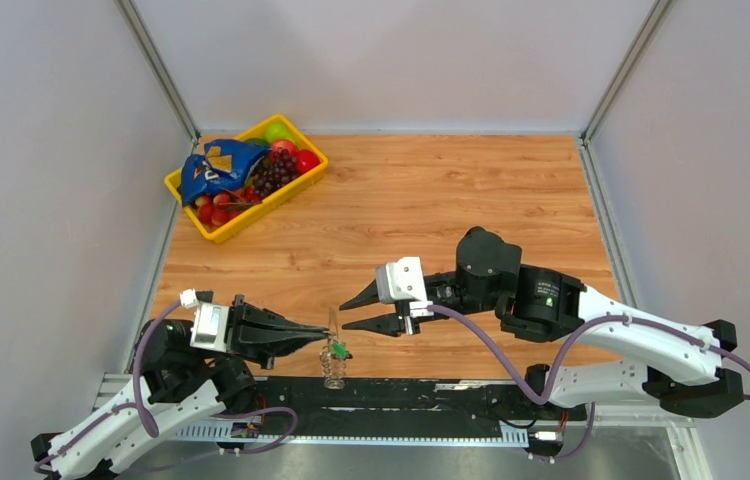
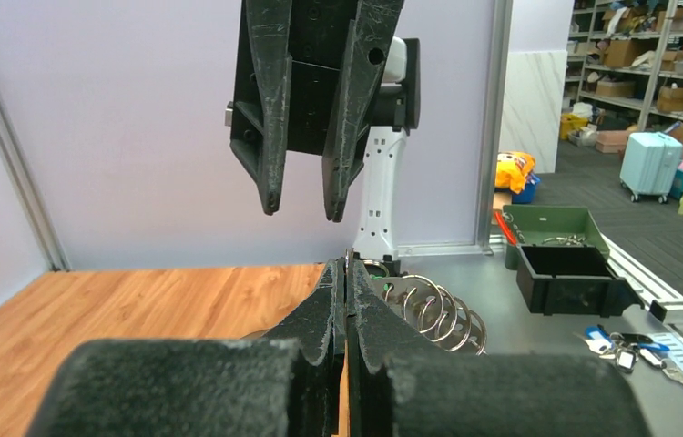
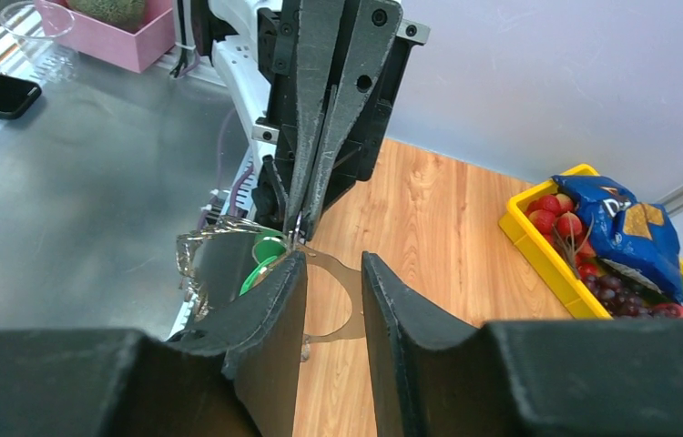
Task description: Put the keys on the keyring
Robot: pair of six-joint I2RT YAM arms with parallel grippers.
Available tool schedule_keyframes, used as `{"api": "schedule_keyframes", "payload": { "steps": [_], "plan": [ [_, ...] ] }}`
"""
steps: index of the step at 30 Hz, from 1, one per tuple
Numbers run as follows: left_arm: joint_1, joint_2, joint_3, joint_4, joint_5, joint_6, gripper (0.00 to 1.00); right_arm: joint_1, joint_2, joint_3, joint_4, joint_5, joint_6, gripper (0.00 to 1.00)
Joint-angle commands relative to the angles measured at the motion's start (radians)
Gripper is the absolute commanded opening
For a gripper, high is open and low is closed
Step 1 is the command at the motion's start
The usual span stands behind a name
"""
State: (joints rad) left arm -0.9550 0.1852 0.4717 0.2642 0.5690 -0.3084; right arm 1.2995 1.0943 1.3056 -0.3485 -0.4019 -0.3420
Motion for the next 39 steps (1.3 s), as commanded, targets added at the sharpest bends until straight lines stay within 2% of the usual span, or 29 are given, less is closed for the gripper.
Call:
{"api": "schedule_keyframes", "payload": {
  "steps": [1,39],
  "plan": [
    [-0.002,0.0,0.004,0.074,0.004,-0.011,0.0,0.007,0.018,0.058,-0.033,-0.039,0.039,0.33],
    [-0.003,0.009,-0.003,0.079,-0.006,0.009,0.0,0.018,0.064,0.06,-0.041,-0.026,0.074,0.28]
  ]
}}
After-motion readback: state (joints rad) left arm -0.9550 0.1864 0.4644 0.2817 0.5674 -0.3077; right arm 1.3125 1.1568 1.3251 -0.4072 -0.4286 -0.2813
